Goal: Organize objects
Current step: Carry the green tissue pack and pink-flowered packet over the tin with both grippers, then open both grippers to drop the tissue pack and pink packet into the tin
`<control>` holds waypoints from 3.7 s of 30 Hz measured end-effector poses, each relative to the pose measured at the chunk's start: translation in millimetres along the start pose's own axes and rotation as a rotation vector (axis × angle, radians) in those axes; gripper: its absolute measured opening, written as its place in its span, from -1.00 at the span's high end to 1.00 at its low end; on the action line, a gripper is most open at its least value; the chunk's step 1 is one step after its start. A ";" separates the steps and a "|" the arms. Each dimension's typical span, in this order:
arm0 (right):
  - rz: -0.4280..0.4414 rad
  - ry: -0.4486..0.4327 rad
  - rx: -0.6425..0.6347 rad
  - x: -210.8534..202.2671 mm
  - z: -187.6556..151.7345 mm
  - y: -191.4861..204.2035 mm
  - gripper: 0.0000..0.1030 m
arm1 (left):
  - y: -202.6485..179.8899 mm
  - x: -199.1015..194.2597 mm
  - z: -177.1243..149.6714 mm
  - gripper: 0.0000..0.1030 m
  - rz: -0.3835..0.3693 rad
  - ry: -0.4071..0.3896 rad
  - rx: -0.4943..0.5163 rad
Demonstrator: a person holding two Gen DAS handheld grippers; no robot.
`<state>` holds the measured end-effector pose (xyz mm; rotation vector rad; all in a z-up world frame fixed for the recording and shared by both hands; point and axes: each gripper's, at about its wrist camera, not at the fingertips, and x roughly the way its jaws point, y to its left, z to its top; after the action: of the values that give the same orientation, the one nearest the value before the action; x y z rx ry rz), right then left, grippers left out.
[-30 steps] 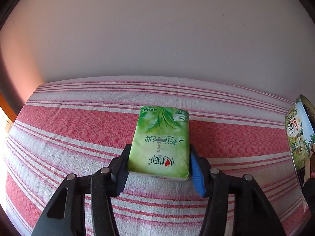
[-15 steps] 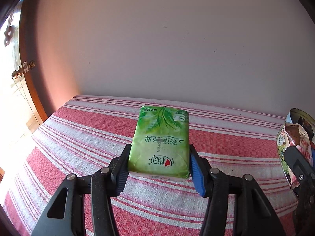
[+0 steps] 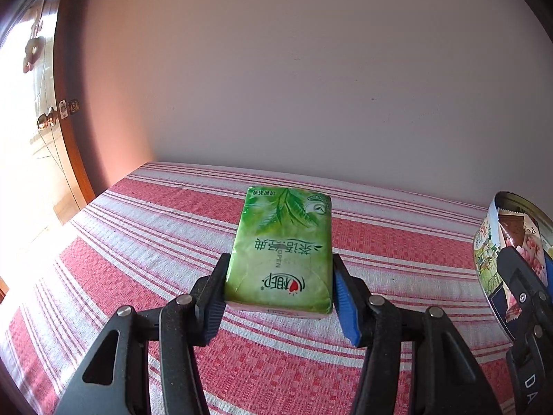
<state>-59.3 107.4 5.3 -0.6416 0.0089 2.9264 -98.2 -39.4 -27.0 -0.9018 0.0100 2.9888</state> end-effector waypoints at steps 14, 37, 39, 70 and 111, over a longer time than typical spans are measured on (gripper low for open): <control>-0.012 -0.001 -0.005 -12.7 -9.5 -17.9 0.22 | -25.0 -34.8 -17.5 -0.11 -0.007 -0.014 -0.003; -0.015 -0.016 -0.014 -37.5 -17.6 -48.2 0.22 | -56.5 -53.1 -32.2 -0.11 -0.046 -0.018 0.023; -0.019 -0.021 -0.013 -39.7 -17.9 -52.7 0.22 | -60.1 -54.4 -32.9 -0.11 -0.053 -0.017 0.015; -0.125 -0.122 0.059 -69.2 -5.7 -145.5 0.22 | -135.4 -110.1 -14.6 -0.10 -0.162 -0.186 0.066; -0.358 -0.082 0.080 -20.9 8.7 -249.0 0.22 | -250.4 -79.6 -5.5 -0.10 -0.342 -0.107 0.143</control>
<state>-8.5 351.1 28.2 -0.4565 0.0012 2.5889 -23.6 209.6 12.3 -0.6519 0.0606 2.6741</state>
